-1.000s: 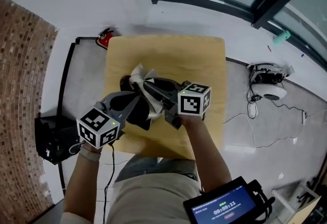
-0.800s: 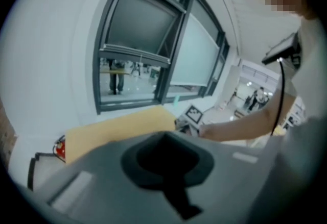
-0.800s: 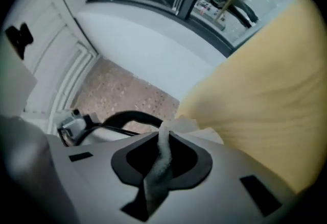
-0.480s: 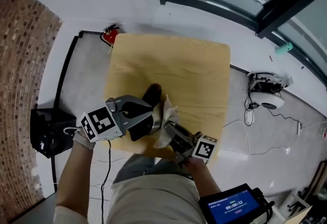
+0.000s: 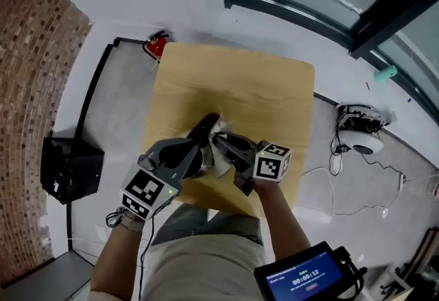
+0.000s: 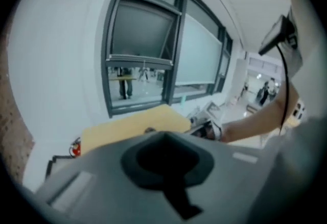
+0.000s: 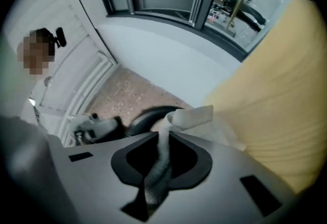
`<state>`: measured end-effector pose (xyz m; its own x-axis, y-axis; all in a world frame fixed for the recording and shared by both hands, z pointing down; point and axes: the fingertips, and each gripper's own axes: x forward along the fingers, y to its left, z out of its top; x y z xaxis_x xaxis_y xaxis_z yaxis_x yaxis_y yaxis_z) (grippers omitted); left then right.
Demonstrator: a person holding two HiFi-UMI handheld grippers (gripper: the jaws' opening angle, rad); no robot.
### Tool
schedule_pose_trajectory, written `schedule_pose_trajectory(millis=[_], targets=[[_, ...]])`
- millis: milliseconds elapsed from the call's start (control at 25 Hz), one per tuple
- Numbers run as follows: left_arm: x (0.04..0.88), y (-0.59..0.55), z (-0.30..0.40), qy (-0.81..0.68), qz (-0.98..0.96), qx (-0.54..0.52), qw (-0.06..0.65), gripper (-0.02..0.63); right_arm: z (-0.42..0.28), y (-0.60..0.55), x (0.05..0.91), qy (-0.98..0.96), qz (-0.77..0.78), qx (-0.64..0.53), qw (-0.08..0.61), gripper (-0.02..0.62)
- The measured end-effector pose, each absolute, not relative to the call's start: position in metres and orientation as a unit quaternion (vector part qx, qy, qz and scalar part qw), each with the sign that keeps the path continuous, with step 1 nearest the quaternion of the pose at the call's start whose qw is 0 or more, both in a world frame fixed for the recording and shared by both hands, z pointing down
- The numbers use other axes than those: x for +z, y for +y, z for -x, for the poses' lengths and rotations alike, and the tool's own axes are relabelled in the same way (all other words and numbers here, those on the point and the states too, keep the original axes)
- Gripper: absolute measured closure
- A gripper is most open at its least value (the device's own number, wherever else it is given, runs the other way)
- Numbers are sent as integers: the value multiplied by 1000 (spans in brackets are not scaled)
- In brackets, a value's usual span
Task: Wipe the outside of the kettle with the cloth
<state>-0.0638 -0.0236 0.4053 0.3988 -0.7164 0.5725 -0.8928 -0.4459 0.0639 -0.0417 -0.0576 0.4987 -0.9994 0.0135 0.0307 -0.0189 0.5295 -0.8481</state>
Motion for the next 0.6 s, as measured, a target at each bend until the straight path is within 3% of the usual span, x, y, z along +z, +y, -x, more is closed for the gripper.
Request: schedule_pose_trajectory(millis=[120, 200, 320, 400, 600], targets=[[408, -24, 56, -494, -810, 282, 143, 606, 36, -66, 555, -848, -47, 523, 72, 538], [407, -25, 56, -494, -811, 279, 146, 606, 39, -62, 513, -861, -17, 507, 30, 538], [405, -25, 59, -487, -817, 257, 170, 607, 44, -47, 418, -879, 42, 468, -86, 538], [405, -25, 60, -486, -817, 256, 173, 606, 42, -49, 423, -875, 20, 472, -108, 543], [406, -27, 58, -491, -814, 264, 161, 606, 24, -69, 570, -821, -114, 559, 6, 543]])
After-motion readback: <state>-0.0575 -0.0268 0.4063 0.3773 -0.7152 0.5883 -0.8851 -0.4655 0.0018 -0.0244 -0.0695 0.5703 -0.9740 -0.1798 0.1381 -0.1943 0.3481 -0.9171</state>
